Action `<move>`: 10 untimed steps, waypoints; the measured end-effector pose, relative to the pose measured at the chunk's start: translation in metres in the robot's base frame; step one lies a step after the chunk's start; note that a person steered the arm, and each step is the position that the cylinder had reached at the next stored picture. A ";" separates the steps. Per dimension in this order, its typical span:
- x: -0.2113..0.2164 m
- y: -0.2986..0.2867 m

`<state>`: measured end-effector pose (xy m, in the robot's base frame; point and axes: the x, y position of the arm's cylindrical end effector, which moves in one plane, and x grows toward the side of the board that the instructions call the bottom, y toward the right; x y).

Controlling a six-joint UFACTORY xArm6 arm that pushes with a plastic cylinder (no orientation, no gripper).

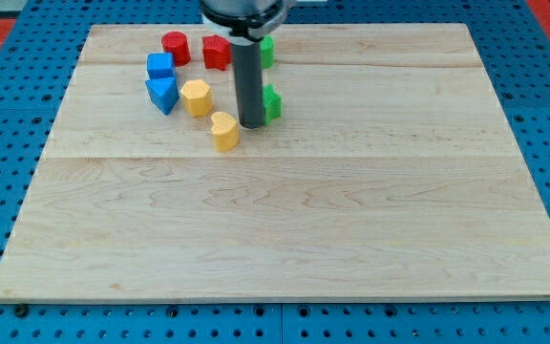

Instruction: Move yellow heart up a bit

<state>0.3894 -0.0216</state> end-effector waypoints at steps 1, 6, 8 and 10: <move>-0.002 0.028; -0.044 0.039; 0.076 -0.028; 0.058 -0.057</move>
<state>0.4470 -0.0784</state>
